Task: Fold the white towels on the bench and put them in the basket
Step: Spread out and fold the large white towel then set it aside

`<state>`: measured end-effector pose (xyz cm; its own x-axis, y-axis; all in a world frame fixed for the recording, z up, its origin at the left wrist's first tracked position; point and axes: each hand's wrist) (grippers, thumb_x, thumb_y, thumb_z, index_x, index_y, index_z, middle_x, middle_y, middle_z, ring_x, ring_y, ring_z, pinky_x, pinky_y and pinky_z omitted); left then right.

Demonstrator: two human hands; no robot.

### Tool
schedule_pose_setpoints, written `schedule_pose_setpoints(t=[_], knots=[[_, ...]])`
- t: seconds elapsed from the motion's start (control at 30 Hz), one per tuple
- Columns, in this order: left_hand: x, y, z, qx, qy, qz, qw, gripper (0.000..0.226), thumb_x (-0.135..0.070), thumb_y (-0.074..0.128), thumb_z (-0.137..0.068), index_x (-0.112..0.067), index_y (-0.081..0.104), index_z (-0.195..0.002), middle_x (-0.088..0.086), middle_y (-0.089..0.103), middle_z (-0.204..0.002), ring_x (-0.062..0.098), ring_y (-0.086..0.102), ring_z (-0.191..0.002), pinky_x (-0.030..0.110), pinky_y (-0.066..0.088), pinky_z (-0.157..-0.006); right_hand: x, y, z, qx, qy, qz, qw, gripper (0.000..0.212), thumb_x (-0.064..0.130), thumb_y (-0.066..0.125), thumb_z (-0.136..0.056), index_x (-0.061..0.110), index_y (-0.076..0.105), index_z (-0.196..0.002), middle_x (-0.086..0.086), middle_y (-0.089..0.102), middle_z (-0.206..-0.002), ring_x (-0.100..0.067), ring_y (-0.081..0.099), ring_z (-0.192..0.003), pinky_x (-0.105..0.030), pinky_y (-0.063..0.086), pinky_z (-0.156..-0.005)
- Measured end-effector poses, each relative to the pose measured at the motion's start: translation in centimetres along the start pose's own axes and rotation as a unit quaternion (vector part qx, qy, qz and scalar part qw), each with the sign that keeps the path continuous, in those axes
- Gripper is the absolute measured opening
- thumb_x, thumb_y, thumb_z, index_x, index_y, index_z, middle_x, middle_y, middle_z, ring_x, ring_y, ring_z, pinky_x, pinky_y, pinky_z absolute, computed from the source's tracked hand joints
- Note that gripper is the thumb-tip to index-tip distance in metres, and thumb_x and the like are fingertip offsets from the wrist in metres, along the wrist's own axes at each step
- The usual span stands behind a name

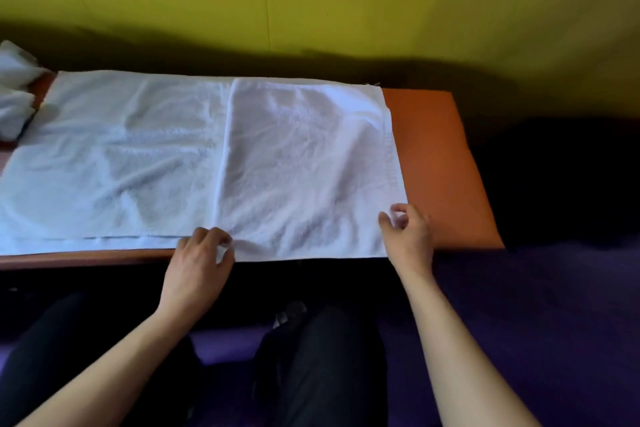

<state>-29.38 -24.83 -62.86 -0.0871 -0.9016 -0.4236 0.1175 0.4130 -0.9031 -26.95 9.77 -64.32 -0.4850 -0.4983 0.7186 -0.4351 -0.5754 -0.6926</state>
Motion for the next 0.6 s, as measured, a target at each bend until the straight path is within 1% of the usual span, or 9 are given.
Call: schedule_pose_setpoints(t=[0.1,0.13,0.2,0.27,0.33,0.4,0.43,0.5,0.6], knots=[[0.4,-0.3,0.8,-0.005,-0.064,0.074,0.995,0.022,-0.024,0.068,-0.091,-0.017,0.057,-0.109,0.004,0.059,-0.104,0.025,0.059,-0.09,0.038,0.045,-0.075,-1.3,-0.6,3.1,-0.044,-0.007,0.087,0.995,0.033,0.026,0.077,-0.078,0.021,0.063,-0.107,-0.005,0.06,-0.106,-0.027,0.057,-0.1,-0.042,0.047,-0.088],[0.1,-0.6,0.9,-0.01,-0.103,0.102,0.989,0.025,-0.026,0.068,-0.092,-0.015,0.054,-0.11,0.003,0.059,-0.104,0.022,0.057,-0.09,0.037,0.043,-0.074,-2.0,-0.8,3.7,-0.046,0.031,0.062,0.997,0.032,0.025,0.076,-0.079,0.019,0.059,-0.106,-0.005,0.061,-0.106,-0.027,0.058,-0.1,-0.04,0.047,-0.084],[-0.4,-1.0,0.8,-0.009,-0.163,0.154,0.975,0.033,-0.033,0.067,-0.092,-0.013,0.052,-0.113,0.002,0.064,-0.103,0.023,0.059,-0.095,0.038,0.045,-0.079,-2.6,-1.0,4.8,-0.021,0.161,-0.04,0.986,0.031,0.033,0.074,-0.082,0.018,0.054,-0.1,-0.003,0.065,-0.099,-0.028,0.064,-0.096,-0.038,0.049,-0.079],[-0.8,-1.3,0.3,0.016,-0.226,0.211,0.951,0.043,-0.038,0.07,-0.089,-0.011,0.054,-0.118,0.003,0.068,-0.106,0.026,0.063,-0.099,0.038,0.049,-0.087,-3.1,-0.6,6.0,0.02,0.247,-0.101,0.964,0.03,0.045,0.069,-0.085,0.02,0.057,-0.097,-0.002,0.069,-0.091,-0.024,0.07,-0.086,-0.045,0.057,-0.079],[-1.2,-1.7,-0.2,0.041,-0.293,0.297,0.908,0.048,-0.039,0.076,-0.085,-0.009,0.059,-0.118,0.006,0.069,-0.108,0.027,0.067,-0.094,0.041,0.056,-0.088,-2.8,-0.3,7.2,0.056,0.267,-0.141,0.952,0.029,0.042,0.064,-0.092,0.014,0.064,-0.1,-0.005,0.071,-0.088,-0.019,0.07,-0.076,-0.041,0.06,-0.072],[-1.8,-1.9,-0.3,0.062,-0.335,0.39,0.856,0.029,-0.028,0.076,-0.089,-0.006,0.063,-0.102,0.009,0.064,-0.106,0.026,0.066,-0.088,0.042,0.061,-0.079,-1.7,-0.2,8.0,0.072,0.27,-0.188,0.942,0.03,0.037,0.062,-0.096,0.008,0.067,-0.102,-0.007,0.071,-0.087,-0.017,0.068,-0.073,-0.032,0.055,-0.061],[-2.1,-2.1,-0.4,0.065,-0.342,0.425,0.836,0.018,-0.022,0.072,-0.092,-0.007,0.062,-0.092,0.011,0.061,-0.104,0.024,0.064,-0.087,0.039,0.061,-0.074,-0.8,-0.1,8.3,0.085,0.282,-0.217,0.931,0.031,0.037,0.062,-0.096,0.007,0.069,-0.101,-0.008,0.07,-0.087,-0.017,0.067,-0.072,-0.03,0.053,-0.057],[-2.7,-2.4,-0.5,0.062,-0.344,0.489,0.799,0.013,-0.015,0.064,-0.096,-0.005,0.06,-0.088,0.014,0.059,-0.104,0.023,0.064,-0.088,0.035,0.06,-0.071,1.0,0.3,8.6,0.129,0.324,-0.283,0.893,0.036,0.041,0.061,-0.096,0.005,0.069,-0.098,-0.011,0.069,-0.087,-0.019,0.066,-0.071,-0.029,0.052,-0.056],[-4.1,-4.3,-0.1,0.073,-0.326,0.607,0.721,0.011,-0.009,0.057,-0.1,0.001,0.058,-0.1,0.019,0.063,-0.102,0.033,0.072,-0.092,0.039,0.062,-0.078,3.3,1.2,9.1,0.207,0.388,-0.37,0.818,0.052,0.05,0.061,-0.094,0.0,0.064,-0.107,-0.018,0.069,-0.1,-0.025,0.068,-0.083,-0.034,0.057,-0.064]])
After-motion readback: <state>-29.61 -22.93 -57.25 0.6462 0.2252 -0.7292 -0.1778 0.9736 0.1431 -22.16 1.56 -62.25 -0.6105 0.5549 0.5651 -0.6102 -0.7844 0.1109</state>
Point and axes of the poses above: each hand's wrist, its own z-axis away from the middle knuckle, its own y-axis out of the palm, x = y × z
